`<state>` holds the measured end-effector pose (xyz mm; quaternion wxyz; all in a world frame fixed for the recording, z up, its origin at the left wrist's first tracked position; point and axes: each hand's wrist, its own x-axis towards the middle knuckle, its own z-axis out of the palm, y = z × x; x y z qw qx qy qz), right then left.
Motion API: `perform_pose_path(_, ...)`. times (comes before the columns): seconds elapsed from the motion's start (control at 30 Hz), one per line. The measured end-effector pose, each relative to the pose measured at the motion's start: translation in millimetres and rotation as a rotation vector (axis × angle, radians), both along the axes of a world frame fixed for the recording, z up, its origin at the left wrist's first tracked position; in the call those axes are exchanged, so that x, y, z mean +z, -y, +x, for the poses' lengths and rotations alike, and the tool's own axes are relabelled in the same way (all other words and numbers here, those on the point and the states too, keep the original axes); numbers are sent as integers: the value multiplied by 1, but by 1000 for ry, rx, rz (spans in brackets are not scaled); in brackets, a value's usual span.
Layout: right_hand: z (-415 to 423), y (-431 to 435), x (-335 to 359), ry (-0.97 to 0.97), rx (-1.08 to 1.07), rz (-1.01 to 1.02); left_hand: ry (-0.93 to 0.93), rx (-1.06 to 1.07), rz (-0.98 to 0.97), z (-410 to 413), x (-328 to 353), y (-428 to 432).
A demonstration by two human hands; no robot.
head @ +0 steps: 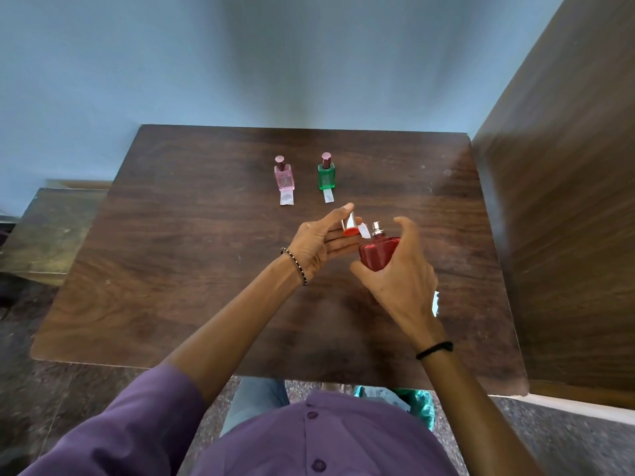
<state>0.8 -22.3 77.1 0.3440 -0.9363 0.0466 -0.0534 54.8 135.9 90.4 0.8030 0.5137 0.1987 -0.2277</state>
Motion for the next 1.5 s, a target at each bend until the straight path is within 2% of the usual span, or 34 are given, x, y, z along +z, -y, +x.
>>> perform_pose_path(0.13,0,11,7,-350,-115,535,13,22,29,-1,-3,-2)
perform_pose_path(0.2,-1,14,10,-510,-86,838,12,42,51,-1,-5,-1)
perform_pose_path(0.3,-4,17,11,-608,16,1206,-1,84,101,-2,-5,4)
perform_pose_path(0.37,-5,20,12,-667,22,1350,-1,110,120,-2,-6,7)
perform_pose_path(0.57,-7,25,9,-818,114,1551,-34,126,110,0,-3,10)
perform_pose_path(0.73,-5,22,7,-746,114,1391,-30,54,106,0,-1,13)
perform_pose_path(1.0,-5,12,6,-526,-66,1083,23,-2,109,-2,-6,12)
perform_pose_path(1.13,-8,5,3,-266,-147,693,51,-4,144,-4,-8,17)
perform_pose_path(1.23,-8,2,4,-187,-160,526,69,-18,166,-1,-5,19)
perform_pose_path(1.5,-6,1,6,-142,-102,398,156,-96,366,6,-4,13)
